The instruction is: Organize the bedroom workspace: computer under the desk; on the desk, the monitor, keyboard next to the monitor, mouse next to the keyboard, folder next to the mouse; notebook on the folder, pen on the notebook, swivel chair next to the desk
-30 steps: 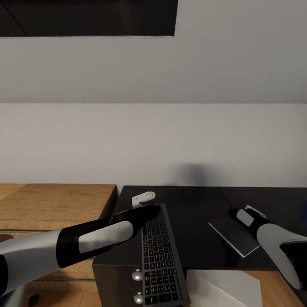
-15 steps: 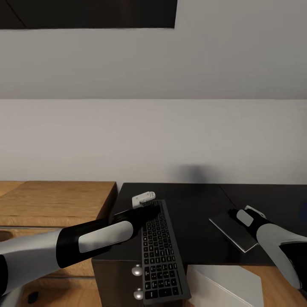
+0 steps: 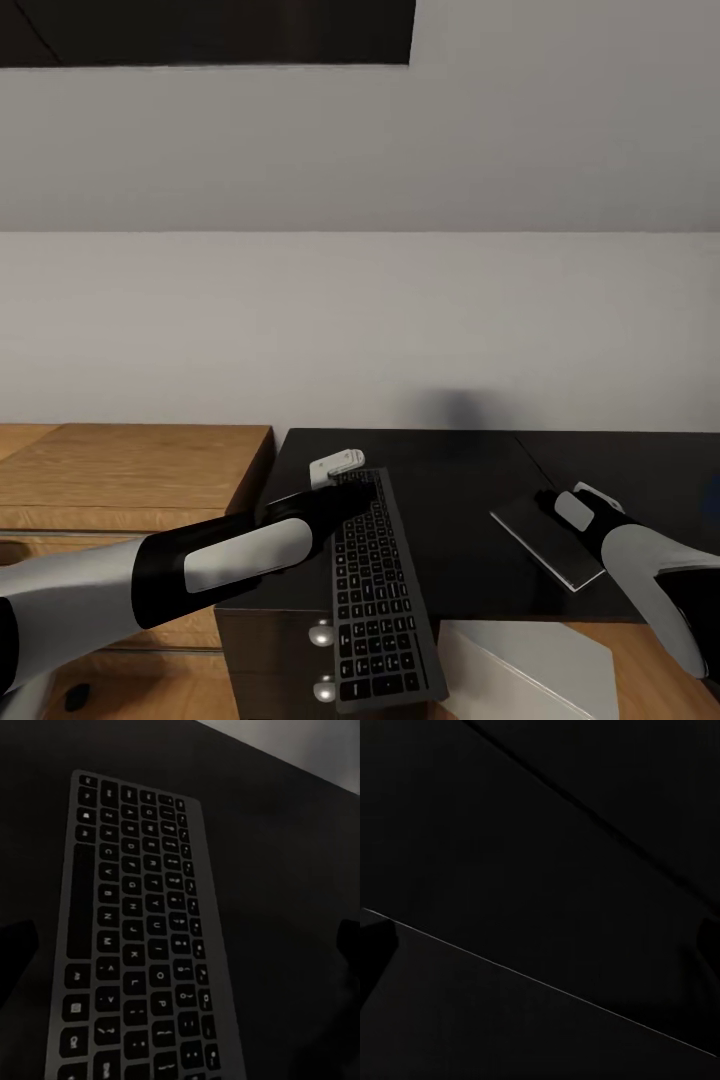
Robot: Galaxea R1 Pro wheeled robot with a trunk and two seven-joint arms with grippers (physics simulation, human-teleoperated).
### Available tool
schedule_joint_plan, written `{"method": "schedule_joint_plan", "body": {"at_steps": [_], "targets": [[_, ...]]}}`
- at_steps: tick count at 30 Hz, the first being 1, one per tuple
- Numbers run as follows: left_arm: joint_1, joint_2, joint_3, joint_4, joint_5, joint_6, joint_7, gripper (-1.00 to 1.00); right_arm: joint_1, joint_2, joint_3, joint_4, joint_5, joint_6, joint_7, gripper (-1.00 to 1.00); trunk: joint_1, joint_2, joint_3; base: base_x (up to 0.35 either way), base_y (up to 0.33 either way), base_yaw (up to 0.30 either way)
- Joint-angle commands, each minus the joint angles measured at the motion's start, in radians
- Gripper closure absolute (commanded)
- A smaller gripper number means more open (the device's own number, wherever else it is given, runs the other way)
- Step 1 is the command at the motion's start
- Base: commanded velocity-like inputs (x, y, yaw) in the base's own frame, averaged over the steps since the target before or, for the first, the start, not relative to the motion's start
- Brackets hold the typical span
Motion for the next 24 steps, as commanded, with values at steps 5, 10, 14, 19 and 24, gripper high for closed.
{"method": "schedule_joint_plan", "body": {"at_steps": [5,10,14,19,24], "targets": [[-0.002,0.000,-0.002,-0.002,0.005,-0.008,0.005,-1.00,0.000,0.010,0.009,-0.003,-0.002,0.009,-0.006,-1.00,0.000,-0.001,-0.001,0.000,0.000,0.000],[-0.002,-0.001,-0.002,-0.002,0.005,-0.008,0.028,-1.00,0.000,0.033,0.008,-0.003,0.036,0.011,-0.007,-1.00,0.000,-0.001,-0.001,0.000,0.000,0.000],[-0.002,-0.001,-0.002,-0.002,0.005,-0.008,0.041,-1.00,0.000,0.047,0.007,-0.002,0.071,0.011,-0.008,-1.00,0.000,-0.001,-0.001,0.000,0.000,0.000],[-0.002,0.000,-0.003,-0.002,0.005,-0.008,0.047,-1.00,0.000,0.053,0.007,-0.001,0.083,0.012,-0.009,-1.00,0.000,-0.001,-0.001,0.000,0.000,0.000],[-0.002,-0.001,-0.004,-0.002,0.005,-0.008,0.047,-1.00,0.000,0.052,0.005,-0.002,0.085,0.014,-0.011,-1.00,0.000,-0.001,-0.001,0.000,0.000,0.000]]}}
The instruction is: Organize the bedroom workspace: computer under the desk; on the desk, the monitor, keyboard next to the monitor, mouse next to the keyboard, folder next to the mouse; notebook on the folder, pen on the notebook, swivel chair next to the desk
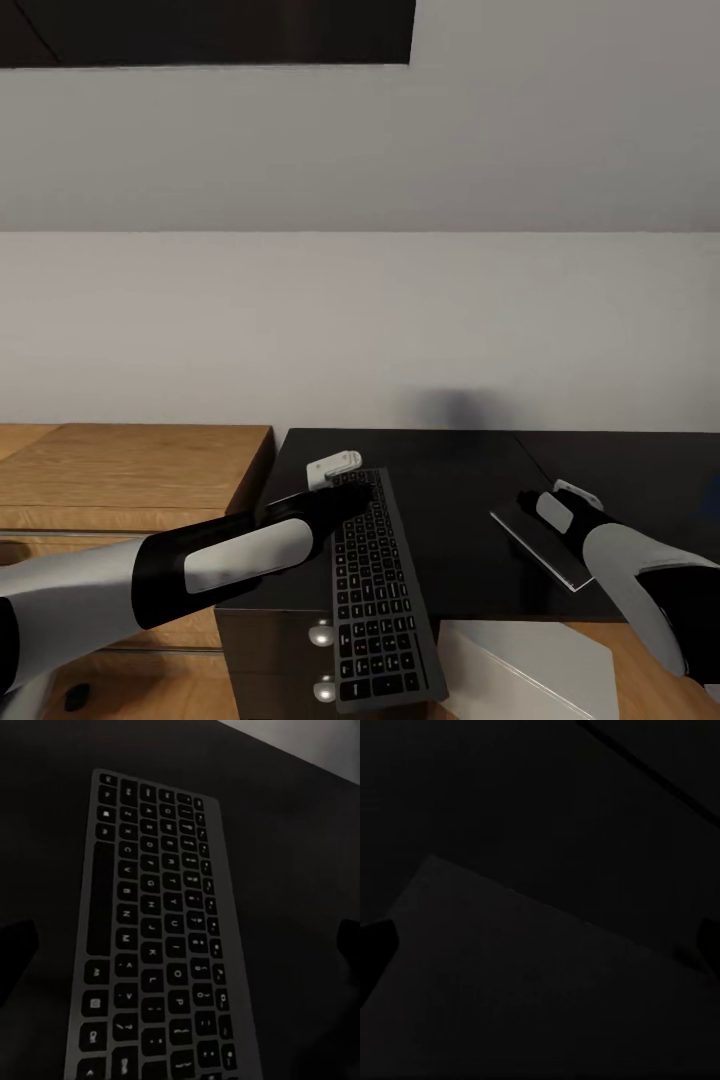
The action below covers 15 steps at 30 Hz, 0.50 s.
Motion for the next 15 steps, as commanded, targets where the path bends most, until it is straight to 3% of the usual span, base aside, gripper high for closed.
{"method": "schedule_joint_plan", "body": {"at_steps": [1,15], "targets": [[-0.002,0.000,-0.002,-0.001,0.005,-0.008,0.001,-1.00,0.000,-0.001,0.008,-0.003,-0.005,0.008,-0.006,-1.00,0.000,-0.001,-0.001,0.000,0.000,0.000],[-0.002,0.000,-0.003,-0.001,0.005,-0.008,0.001,-1.00,0.000,0.000,0.009,-0.003,-0.004,0.009,-0.007,-1.00,0.054,-0.099,-0.045,0.000,0.000,0.000]]}}
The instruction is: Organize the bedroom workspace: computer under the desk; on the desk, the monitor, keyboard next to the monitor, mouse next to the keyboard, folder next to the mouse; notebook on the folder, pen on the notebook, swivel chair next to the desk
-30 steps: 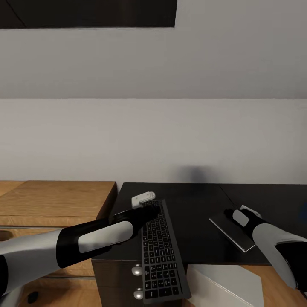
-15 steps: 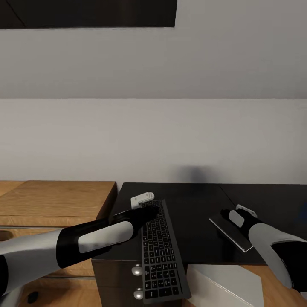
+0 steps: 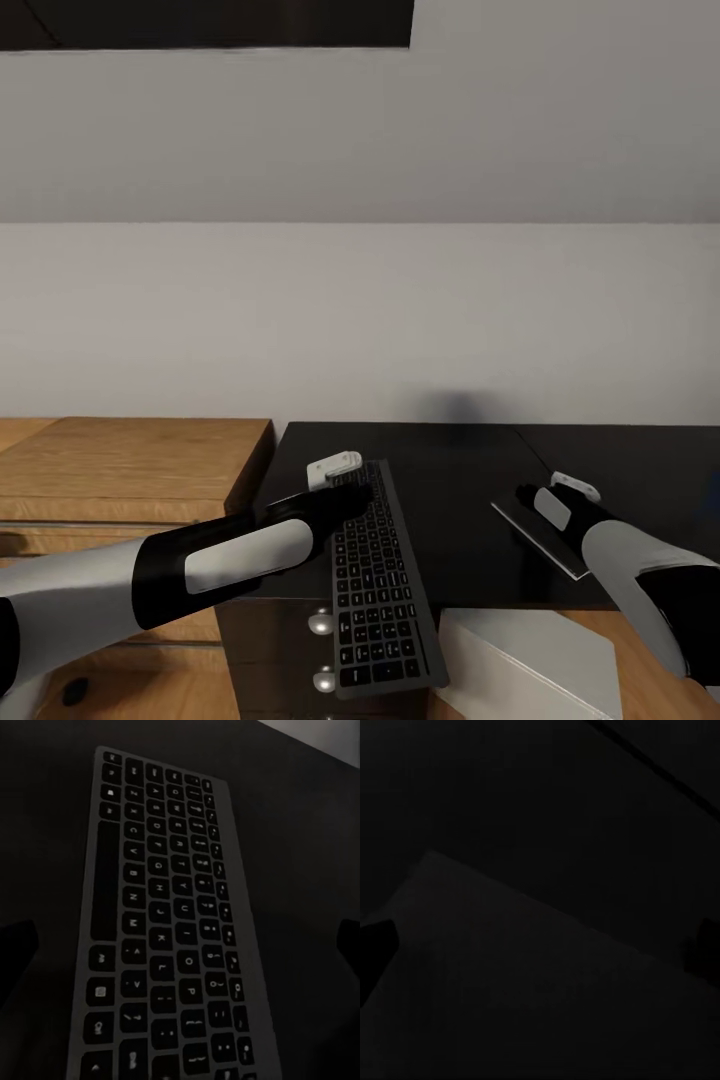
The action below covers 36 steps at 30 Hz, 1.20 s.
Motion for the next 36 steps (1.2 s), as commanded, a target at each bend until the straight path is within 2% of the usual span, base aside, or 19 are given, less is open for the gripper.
{"method": "schedule_joint_plan", "body": {"at_steps": [1,15,16,21,30,36], "targets": [[-0.002,0.000,-0.002,-0.001,0.005,-0.008,0.001,-1.00,0.001,0.000,-0.031,0.034,-0.027,0.007,-0.003,-1.00,0.000,-0.001,-0.002,0.000,0.000,0.000],[-0.002,0.006,-0.002,-0.023,0.004,-0.007,0.001,-1.00,0.001,0.000,-0.031,0.035,-0.026,0.006,-0.003,-1.00,0.000,-0.001,-0.002,0.000,0.000,0.000],[-0.002,0.017,-0.002,-0.025,0.004,-0.005,0.000,-1.00,0.001,0.000,-0.031,0.035,-0.026,0.006,-0.003,-1.00,0.000,-0.001,-0.002,-0.157,0.000,0.000],[-0.002,0.022,-0.003,-0.026,0.003,-0.004,0.000,-1.00,0.001,0.000,-0.031,0.034,-0.026,0.006,-0.003,-1.00,0.000,-0.001,-0.002,-0.209,0.000,0.000],[-0.002,0.024,-0.003,-0.028,0.003,-0.002,0.000,-1.00,0.001,0.000,-0.032,0.034,-0.026,0.006,-0.003,-1.00,0.000,-0.001,-0.002,-0.060,0.000,0.000],[-0.002,0.024,-0.003,-0.028,0.003,-0.002,0.000,-1.00,0.001,-0.001,-0.032,0.034,-0.026,0.006,-0.003,-1.00,0.000,-0.001,-0.002,-0.237,0.000,0.000]]}}
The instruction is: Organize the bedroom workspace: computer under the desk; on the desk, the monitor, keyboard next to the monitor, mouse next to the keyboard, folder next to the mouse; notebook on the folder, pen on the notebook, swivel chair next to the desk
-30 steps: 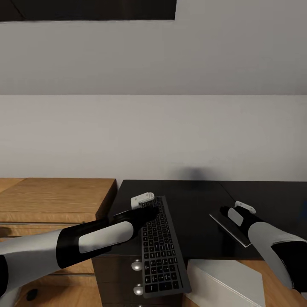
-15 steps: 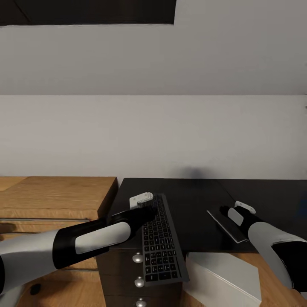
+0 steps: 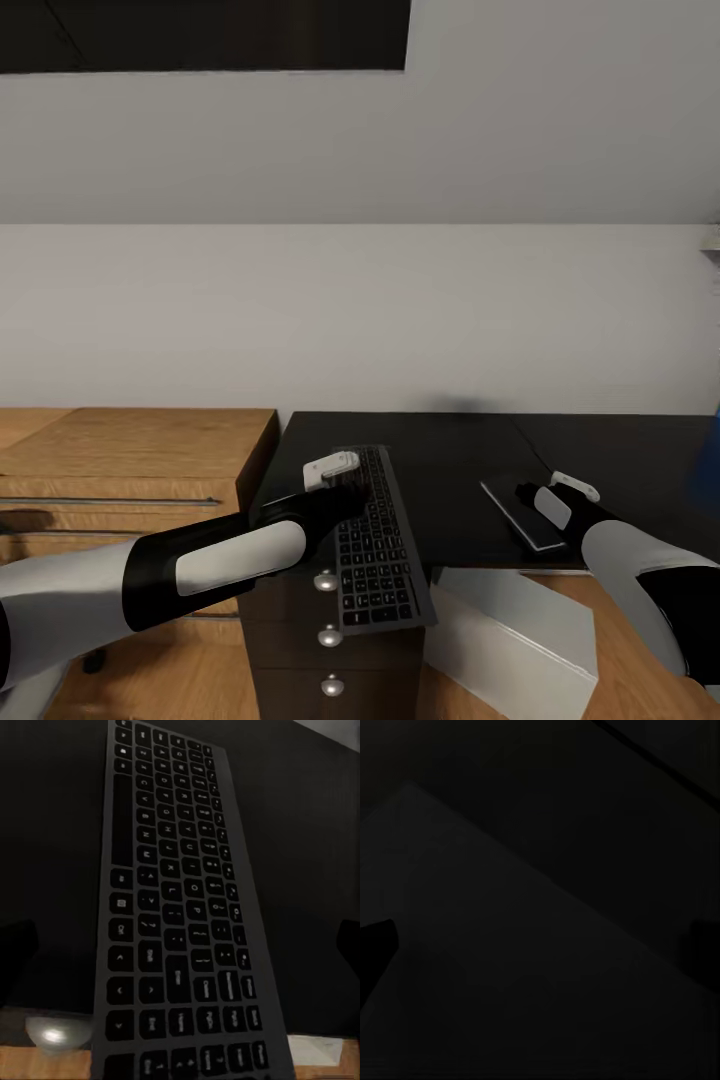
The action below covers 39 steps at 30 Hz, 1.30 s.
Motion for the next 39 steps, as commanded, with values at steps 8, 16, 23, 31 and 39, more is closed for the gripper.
{"method": "schedule_joint_plan", "body": {"at_steps": [8,16,23,31,39], "targets": [[-0.002,0.000,-0.002,-0.001,0.005,-0.007,0.002,-1.00,0.000,-0.001,-0.010,0.036,-0.018,0.010,-0.008,-1.00,0.000,-0.001,-0.001,-0.082,0.000,0.000],[-0.002,0.000,-0.001,-0.001,0.005,-0.007,0.002,-1.00,0.000,-0.002,-0.010,0.036,-0.018,0.010,-0.008,-1.00,0.000,-0.001,-0.001,-0.146,0.000,0.000],[-0.002,0.000,0.000,-0.001,0.005,-0.009,0.002,-1.00,0.000,-0.002,-0.010,0.036,-0.018,0.010,-0.008,-1.00,0.000,-0.001,-0.001,-0.160,0.000,0.000],[-0.002,0.000,0.001,-0.001,0.005,-0.009,0.002,-1.00,0.000,-0.002,-0.010,0.036,-0.017,0.010,-0.008,-1.00,-0.023,0.041,0.017,-0.010,0.000,0.000],[-0.002,0.000,0.001,-0.001,0.005,-0.009,0.002,-1.00,0.000,-0.002,-0.011,0.036,-0.015,0.010,-0.008,-1.00,-0.054,0.097,0.043,-0.001,0.000,0.000]]}}
